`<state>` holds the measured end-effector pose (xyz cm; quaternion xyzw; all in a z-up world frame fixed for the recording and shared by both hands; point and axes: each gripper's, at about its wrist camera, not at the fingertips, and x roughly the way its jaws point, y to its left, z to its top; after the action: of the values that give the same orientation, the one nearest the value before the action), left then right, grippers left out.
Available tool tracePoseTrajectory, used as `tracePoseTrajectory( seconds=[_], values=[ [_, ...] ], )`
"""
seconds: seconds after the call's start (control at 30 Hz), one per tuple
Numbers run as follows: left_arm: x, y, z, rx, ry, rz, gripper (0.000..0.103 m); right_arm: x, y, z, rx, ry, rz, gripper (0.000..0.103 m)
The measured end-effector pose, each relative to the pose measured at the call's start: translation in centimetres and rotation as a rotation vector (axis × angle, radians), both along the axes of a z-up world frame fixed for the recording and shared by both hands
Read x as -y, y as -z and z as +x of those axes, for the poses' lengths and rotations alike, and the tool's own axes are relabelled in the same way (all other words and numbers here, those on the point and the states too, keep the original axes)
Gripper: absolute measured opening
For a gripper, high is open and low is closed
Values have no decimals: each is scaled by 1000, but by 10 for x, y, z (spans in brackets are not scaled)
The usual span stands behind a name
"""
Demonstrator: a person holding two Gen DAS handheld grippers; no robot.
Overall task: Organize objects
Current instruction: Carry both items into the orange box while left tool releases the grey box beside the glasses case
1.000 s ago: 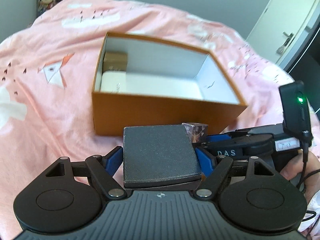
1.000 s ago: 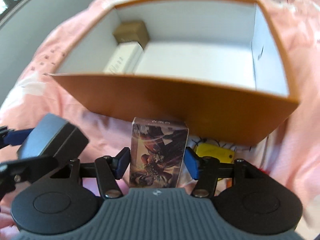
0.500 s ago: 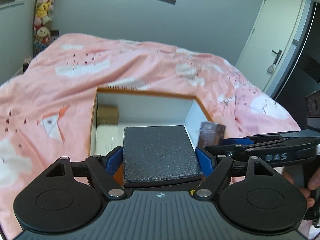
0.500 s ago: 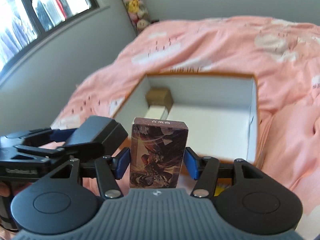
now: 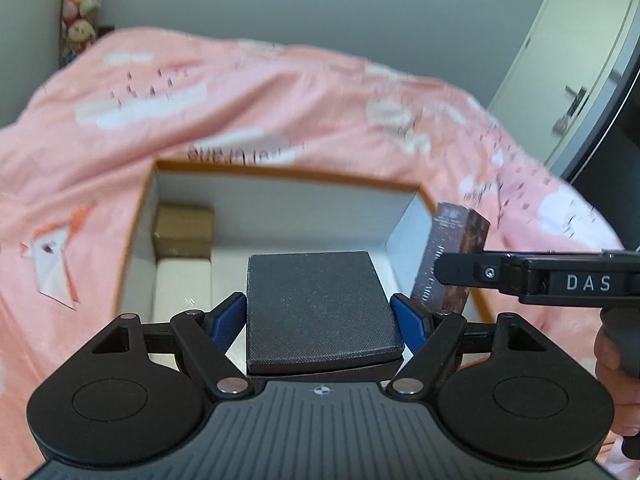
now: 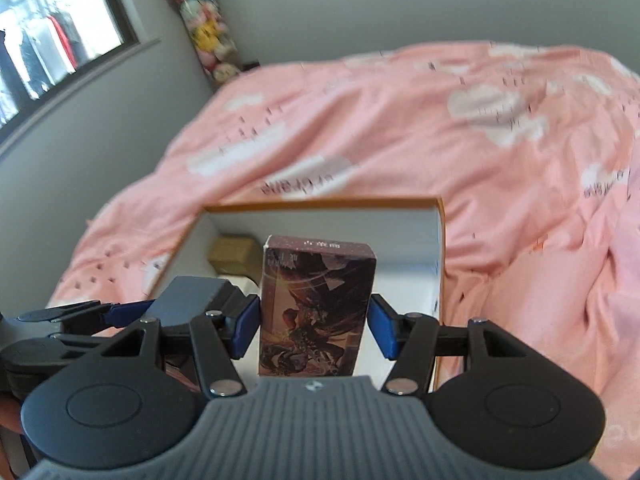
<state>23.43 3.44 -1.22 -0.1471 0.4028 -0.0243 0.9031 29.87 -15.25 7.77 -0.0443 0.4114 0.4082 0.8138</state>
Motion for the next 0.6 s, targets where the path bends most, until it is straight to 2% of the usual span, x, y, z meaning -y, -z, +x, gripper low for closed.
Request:
tracePoseTrajectory(
  seconds=[0.23, 0.37, 0.53, 0.6],
  values=[
    [-9, 39, 25, -163, 28, -63, 90, -19, 37, 26, -92, -14, -77, 60],
    [-17, 51, 34, -240, 21, -64, 90, -30, 51, 30, -121, -38, -119, 60],
    [-24, 62, 38, -299, 7, -94, 90, -39, 63, 35, -147, -72, -147, 60],
    [-23, 66, 42, -320, -2, -79, 90, -42, 67, 38, -169, -79, -149, 60]
  ],
)
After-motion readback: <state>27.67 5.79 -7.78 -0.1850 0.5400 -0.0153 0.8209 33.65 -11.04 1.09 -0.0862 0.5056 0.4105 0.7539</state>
